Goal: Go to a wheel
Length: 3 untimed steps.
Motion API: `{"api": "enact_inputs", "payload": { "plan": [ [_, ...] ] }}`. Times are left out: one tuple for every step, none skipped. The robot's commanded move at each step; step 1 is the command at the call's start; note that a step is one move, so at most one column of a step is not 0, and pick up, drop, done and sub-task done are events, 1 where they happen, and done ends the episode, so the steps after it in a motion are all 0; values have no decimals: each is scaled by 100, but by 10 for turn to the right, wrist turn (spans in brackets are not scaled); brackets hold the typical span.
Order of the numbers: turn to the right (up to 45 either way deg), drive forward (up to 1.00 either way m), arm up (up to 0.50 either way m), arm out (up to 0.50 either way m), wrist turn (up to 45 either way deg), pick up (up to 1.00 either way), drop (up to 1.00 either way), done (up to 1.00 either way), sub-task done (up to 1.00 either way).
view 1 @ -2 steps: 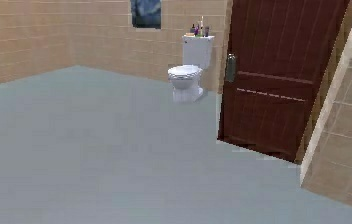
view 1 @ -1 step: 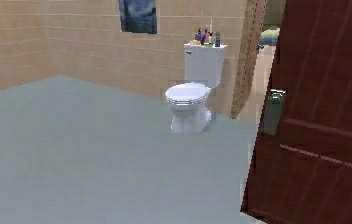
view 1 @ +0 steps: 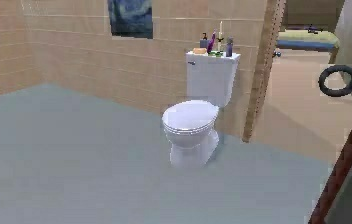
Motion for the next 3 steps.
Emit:
{"api": "enact_inputs", "payload": {
  "plan": [
    [120, 0, 0, 0, 0, 0, 0, 0, 0],
    [0, 85, 0, 0, 0, 0, 0, 0, 0],
    [330, 0, 0, 0, 0, 0, 0, 0, 0]
  ]
}}
